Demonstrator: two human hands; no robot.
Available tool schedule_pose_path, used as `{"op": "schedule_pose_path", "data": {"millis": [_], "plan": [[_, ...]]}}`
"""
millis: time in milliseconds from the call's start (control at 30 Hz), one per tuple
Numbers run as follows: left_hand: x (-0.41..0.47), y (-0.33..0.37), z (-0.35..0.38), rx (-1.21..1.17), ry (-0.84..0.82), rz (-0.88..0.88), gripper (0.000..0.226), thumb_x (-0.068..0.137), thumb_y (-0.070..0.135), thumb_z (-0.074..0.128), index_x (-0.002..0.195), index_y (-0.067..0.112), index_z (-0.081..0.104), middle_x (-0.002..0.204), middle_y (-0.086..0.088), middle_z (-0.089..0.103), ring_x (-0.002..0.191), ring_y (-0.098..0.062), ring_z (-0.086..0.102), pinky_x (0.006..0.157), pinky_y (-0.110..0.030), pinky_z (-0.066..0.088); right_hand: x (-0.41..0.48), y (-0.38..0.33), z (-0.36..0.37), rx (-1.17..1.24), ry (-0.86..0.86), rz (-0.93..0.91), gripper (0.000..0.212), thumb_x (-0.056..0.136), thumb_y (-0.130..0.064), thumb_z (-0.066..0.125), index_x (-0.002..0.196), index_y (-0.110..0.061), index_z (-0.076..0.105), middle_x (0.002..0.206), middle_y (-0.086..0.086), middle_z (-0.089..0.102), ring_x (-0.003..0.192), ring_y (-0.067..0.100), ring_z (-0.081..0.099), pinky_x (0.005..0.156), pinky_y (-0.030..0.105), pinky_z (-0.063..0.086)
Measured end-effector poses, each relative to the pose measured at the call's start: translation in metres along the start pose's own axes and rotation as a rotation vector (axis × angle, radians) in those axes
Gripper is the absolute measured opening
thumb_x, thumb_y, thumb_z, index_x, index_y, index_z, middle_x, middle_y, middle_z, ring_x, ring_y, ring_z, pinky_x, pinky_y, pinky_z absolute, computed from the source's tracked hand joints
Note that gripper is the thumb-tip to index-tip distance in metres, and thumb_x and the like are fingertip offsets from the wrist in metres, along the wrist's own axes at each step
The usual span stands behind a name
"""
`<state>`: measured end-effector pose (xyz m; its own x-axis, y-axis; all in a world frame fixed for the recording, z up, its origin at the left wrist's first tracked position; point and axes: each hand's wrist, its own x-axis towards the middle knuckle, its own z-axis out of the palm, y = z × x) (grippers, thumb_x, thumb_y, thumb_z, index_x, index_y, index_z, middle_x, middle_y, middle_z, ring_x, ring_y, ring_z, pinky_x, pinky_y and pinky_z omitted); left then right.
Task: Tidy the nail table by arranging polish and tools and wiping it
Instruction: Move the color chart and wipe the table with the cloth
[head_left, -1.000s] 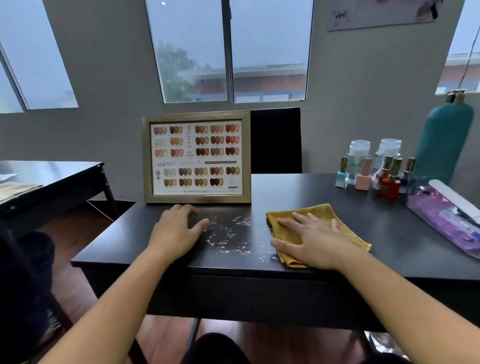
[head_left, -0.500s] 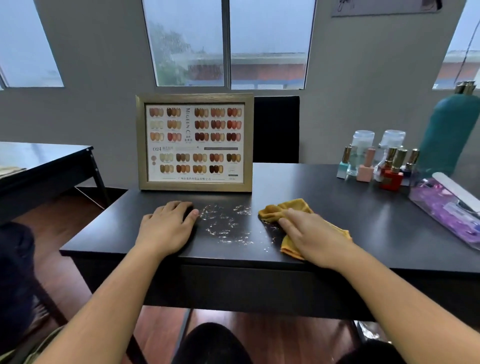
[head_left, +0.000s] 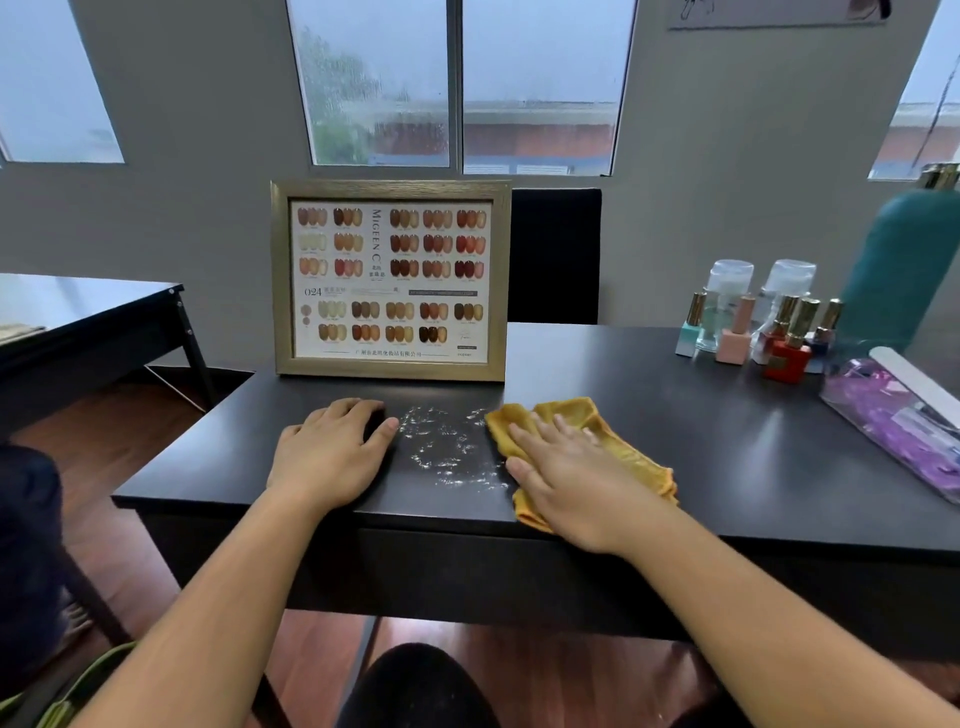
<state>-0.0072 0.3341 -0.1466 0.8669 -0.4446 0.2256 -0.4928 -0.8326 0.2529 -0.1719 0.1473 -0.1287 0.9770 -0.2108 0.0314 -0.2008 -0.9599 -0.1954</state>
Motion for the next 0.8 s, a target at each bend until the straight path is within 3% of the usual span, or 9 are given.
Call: {"op": "schedule_pose_path", "data": {"millis": [100, 167, 300, 367, 533, 667, 800], "plan": [[0.000, -0.001, 0.000, 0.004, -0.002, 0.003, 0.051, 0.093, 0.057, 0.025, 0.136, 0.035, 0.040, 0.147, 0.008, 0.037, 0.135, -0.017, 0.033, 0.105, -0.041, 0.027, -0.017, 0.016, -0.004, 0.034, -0.034, -0.047, 0.055, 0.101, -0.044, 0.021, 0.152, -0.028, 0.011, 0.161, -0.007, 0.001, 0.148, 0.013, -0.004, 0.119, 0.033, -0.002], [-0.001, -0.001, 0.000, 0.004, 0.002, 0.005, 0.051, 0.092, 0.058, 0.025, 0.136, 0.034, 0.040, 0.147, 0.008, 0.037, 0.135, -0.017, 0.034, 0.105, -0.041, 0.028, -0.019, 0.035, -0.011, 0.068, -0.045, 0.019, 0.054, 0.101, -0.043, 0.024, 0.152, -0.028, 0.013, 0.160, -0.008, 0.001, 0.148, 0.011, -0.003, 0.120, 0.033, -0.002], [-0.001, 0.000, 0.000, 0.004, 0.004, 0.008, 0.051, 0.093, 0.058, 0.025, 0.135, 0.034, 0.040, 0.147, 0.008, 0.038, 0.135, -0.018, 0.034, 0.104, -0.041, 0.028, 0.005, 0.055, -0.024, 0.062, -0.030, 0.231, 0.053, 0.102, -0.039, 0.023, 0.152, -0.021, 0.016, 0.161, 0.001, 0.003, 0.148, 0.020, 0.001, 0.120, 0.041, 0.002], [-0.002, 0.000, -0.001, 0.000, 0.003, 0.005, 0.051, 0.093, 0.057, 0.025, 0.136, 0.034, 0.040, 0.147, 0.008, 0.038, 0.135, -0.017, 0.034, 0.104, -0.041, 0.028, 0.021, 0.045, -0.023, 0.058, -0.024, 0.253, 0.053, 0.102, -0.037, 0.023, 0.152, -0.018, 0.017, 0.161, 0.005, 0.004, 0.148, 0.025, 0.002, 0.119, 0.043, 0.003], [-0.001, 0.000, -0.001, 0.001, -0.001, 0.002, 0.051, 0.093, 0.057, 0.026, 0.136, 0.034, 0.040, 0.147, 0.008, 0.038, 0.135, -0.017, 0.034, 0.104, -0.041, 0.028, 0.034, -0.005, -0.006, 0.057, -0.019, 0.040, 0.055, 0.102, -0.041, 0.023, 0.152, -0.020, 0.016, 0.161, 0.001, 0.005, 0.148, 0.022, 0.002, 0.120, 0.041, 0.002], [-0.001, -0.001, 0.000, 0.001, -0.001, 0.009, 0.051, 0.093, 0.057, 0.027, 0.136, 0.033, 0.041, 0.147, 0.007, 0.038, 0.135, -0.018, 0.034, 0.104, -0.041, 0.029, 0.013, 0.003, -0.007, 0.136, -0.047, -0.132, 0.050, 0.101, -0.042, 0.025, 0.150, -0.031, 0.021, 0.159, -0.012, 0.011, 0.147, 0.007, 0.004, 0.118, 0.029, 0.002], [0.000, -0.001, 0.002, 0.007, 0.003, 0.011, 0.052, 0.092, 0.058, 0.026, 0.136, 0.034, 0.040, 0.147, 0.008, 0.038, 0.135, -0.017, 0.034, 0.105, -0.040, 0.028, -0.004, 0.042, -0.014, 0.149, -0.053, -0.065, 0.049, 0.101, -0.043, 0.027, 0.149, -0.035, 0.024, 0.158, -0.015, 0.013, 0.145, 0.001, 0.004, 0.120, 0.030, 0.001]]}}
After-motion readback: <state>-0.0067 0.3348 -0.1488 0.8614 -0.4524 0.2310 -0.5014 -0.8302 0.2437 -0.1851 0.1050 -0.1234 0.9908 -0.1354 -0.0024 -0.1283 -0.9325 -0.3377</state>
